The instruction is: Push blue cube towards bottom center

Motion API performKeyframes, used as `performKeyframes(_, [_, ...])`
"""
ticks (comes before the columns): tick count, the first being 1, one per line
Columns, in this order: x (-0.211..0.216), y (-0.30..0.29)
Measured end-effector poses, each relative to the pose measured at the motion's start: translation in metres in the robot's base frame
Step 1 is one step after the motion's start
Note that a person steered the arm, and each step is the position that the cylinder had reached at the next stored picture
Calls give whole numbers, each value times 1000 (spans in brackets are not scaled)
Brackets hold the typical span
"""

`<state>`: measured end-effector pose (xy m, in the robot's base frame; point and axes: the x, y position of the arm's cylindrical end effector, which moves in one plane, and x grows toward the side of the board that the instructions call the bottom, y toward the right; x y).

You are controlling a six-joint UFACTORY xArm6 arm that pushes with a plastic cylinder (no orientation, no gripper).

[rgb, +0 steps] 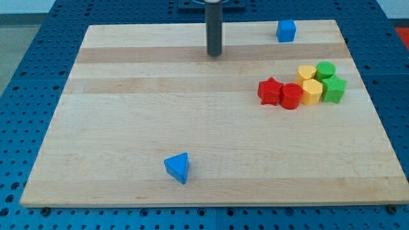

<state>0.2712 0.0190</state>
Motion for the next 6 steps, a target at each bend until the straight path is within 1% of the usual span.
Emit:
performKeyframes(1, [-46,41])
performKeyframes(2, [-80,76])
performKeyframes(3, [-80,102])
performKeyframes(4, [-80,145])
performKeyframes(5, [-79,175])
performKeyframes(6, [-63,176])
